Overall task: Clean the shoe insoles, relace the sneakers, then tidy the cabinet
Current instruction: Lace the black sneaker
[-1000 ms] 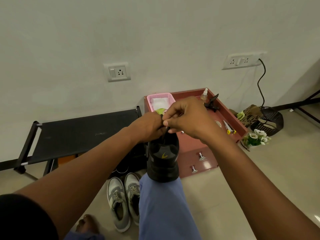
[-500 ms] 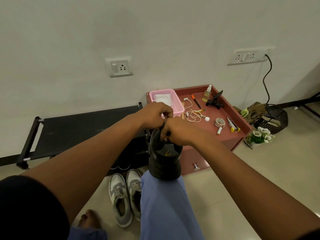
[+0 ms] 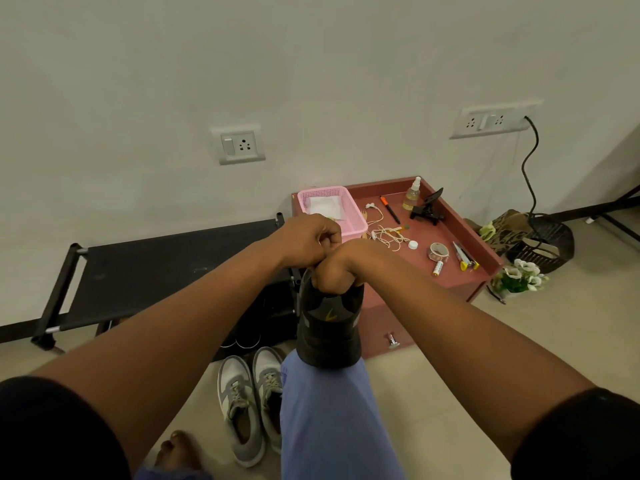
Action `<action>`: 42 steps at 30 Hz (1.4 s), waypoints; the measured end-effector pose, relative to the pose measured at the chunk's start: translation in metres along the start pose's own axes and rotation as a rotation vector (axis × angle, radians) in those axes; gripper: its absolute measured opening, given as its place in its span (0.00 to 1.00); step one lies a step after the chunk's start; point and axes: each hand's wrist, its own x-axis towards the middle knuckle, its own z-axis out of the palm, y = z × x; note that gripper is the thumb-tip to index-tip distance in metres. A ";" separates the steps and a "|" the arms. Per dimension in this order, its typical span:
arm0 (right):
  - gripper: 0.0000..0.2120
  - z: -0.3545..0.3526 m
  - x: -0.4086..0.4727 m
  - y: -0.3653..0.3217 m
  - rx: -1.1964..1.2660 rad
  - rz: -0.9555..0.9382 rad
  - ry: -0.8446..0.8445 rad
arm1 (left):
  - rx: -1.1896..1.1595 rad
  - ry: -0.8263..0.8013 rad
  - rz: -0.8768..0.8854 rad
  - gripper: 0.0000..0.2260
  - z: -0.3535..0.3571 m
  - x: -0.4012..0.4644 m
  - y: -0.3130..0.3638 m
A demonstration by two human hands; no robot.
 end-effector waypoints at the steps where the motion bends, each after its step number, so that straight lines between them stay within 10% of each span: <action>1: 0.16 0.002 0.000 0.001 0.129 0.032 -0.037 | -0.001 0.020 -0.003 0.11 0.001 -0.001 0.000; 5: 0.17 -0.004 -0.027 0.002 0.653 0.108 0.014 | -0.012 0.078 -0.034 0.09 0.003 -0.003 0.000; 12: 0.02 0.012 -0.065 0.025 0.781 0.165 0.483 | -0.028 0.130 -0.062 0.10 0.008 -0.005 0.003; 19: 0.26 0.042 -0.046 0.029 0.730 0.418 0.671 | -0.151 0.191 -0.107 0.05 0.016 -0.007 -0.004; 30: 0.03 0.060 -0.042 0.011 0.644 0.406 1.003 | -0.157 0.185 -0.154 0.04 0.015 -0.011 -0.006; 42: 0.12 0.012 -0.036 0.000 0.416 0.135 0.217 | -0.229 0.149 -0.215 0.13 0.019 -0.004 -0.006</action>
